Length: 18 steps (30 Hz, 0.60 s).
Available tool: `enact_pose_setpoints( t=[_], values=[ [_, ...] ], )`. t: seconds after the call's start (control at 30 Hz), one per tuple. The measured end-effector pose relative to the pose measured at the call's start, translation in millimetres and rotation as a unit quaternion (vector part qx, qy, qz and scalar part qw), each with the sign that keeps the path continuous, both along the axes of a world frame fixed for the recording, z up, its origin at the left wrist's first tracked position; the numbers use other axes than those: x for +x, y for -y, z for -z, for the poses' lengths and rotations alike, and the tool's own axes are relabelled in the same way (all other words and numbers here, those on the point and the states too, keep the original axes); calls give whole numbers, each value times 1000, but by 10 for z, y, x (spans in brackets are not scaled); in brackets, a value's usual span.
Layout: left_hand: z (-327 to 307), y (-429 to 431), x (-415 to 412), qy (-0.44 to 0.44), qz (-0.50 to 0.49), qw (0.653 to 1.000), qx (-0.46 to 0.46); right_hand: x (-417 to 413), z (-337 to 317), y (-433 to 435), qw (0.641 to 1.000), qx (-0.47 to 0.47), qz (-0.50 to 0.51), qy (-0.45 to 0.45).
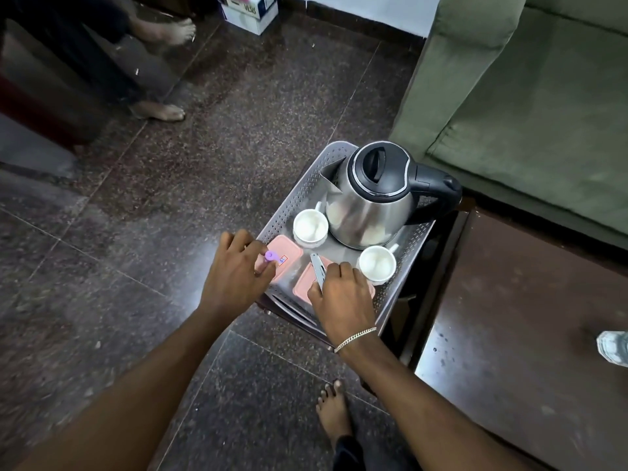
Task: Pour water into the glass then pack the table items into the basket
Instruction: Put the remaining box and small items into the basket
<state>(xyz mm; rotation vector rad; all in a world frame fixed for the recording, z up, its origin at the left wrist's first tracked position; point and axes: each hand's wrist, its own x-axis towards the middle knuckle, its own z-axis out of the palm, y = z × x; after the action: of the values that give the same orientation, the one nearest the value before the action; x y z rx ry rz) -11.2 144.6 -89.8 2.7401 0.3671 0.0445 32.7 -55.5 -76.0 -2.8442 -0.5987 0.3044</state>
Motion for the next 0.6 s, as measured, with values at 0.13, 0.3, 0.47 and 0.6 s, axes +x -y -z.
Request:
enact_pose_setpoints(
  t=[0.13,0.3,0.47,0.6],
  values=[
    [21,-35,21,-3,9,1000,12,-29,112,-25,1000,-28,10,9],
    [10,1,-5,23,5,1000,15,-37,131,39,1000,-6,15,21],
    [-121,138,-9,55,16,998,26,5,40,278,997,49,24,49],
    [-278,485,69,79,108,991,24,39,-24,572,992,83,44,83]
  ],
)
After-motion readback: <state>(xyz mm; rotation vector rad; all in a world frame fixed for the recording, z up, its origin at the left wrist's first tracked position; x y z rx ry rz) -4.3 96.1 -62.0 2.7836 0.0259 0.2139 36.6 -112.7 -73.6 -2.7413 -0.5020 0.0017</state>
